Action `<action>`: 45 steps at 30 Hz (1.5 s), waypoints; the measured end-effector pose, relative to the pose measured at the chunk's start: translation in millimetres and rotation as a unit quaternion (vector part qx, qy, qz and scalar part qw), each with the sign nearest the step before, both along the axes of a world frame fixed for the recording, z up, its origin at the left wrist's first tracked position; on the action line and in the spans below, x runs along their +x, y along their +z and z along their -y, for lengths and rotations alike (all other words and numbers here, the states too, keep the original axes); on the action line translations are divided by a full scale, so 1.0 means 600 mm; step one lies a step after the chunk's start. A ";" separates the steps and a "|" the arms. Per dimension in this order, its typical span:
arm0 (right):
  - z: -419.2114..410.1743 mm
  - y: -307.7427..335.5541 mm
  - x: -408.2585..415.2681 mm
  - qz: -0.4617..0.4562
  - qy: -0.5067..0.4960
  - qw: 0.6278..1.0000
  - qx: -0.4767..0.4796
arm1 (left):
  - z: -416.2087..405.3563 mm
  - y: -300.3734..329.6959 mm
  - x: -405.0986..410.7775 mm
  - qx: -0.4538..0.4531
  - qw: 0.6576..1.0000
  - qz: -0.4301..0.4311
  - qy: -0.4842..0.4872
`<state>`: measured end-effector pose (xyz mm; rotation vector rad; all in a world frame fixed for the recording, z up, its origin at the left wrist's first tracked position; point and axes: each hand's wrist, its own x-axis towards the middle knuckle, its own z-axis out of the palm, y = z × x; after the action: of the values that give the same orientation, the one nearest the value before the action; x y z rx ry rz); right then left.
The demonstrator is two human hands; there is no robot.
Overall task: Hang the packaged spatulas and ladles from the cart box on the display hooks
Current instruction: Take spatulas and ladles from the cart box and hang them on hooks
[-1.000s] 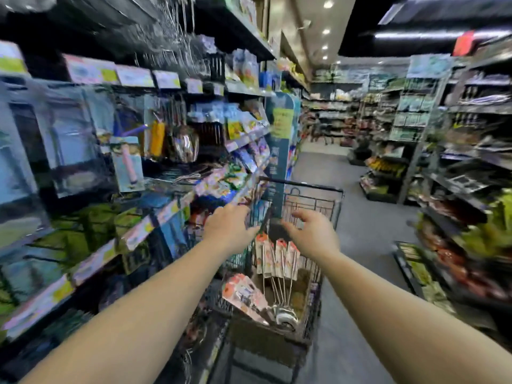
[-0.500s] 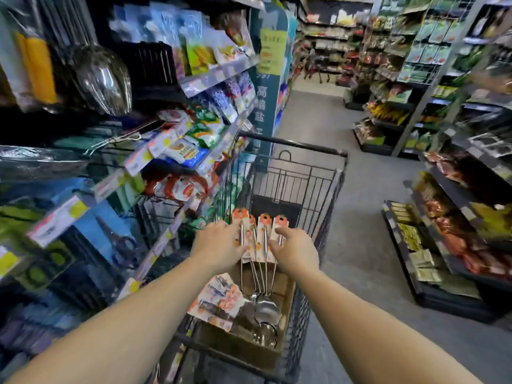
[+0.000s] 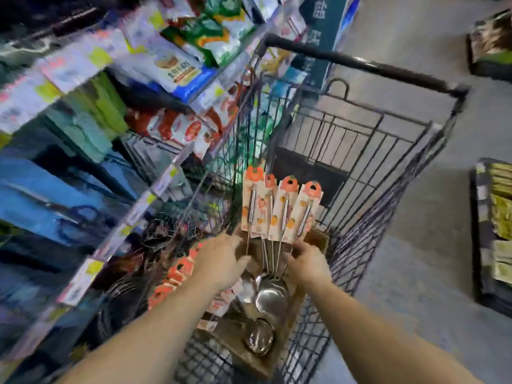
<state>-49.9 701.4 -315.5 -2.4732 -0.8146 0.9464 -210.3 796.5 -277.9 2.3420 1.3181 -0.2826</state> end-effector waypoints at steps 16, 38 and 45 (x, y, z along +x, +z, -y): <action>-0.088 -0.299 0.031 -0.139 -0.209 0.965 -0.075 | -0.056 -0.259 0.021 -0.106 0.994 0.040 -0.011; -0.129 -0.150 0.033 -0.175 -0.120 0.970 0.121 | -0.029 -0.252 0.065 -0.172 0.982 0.062 0.040; -0.135 -0.148 0.021 -0.230 -0.101 0.953 0.170 | -0.027 -0.246 0.066 -0.123 0.974 0.138 0.132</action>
<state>-37.0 782.7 -404.5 -1.8908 -0.5034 1.1350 -170.9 812.8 -425.6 1.8957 1.3498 -0.0309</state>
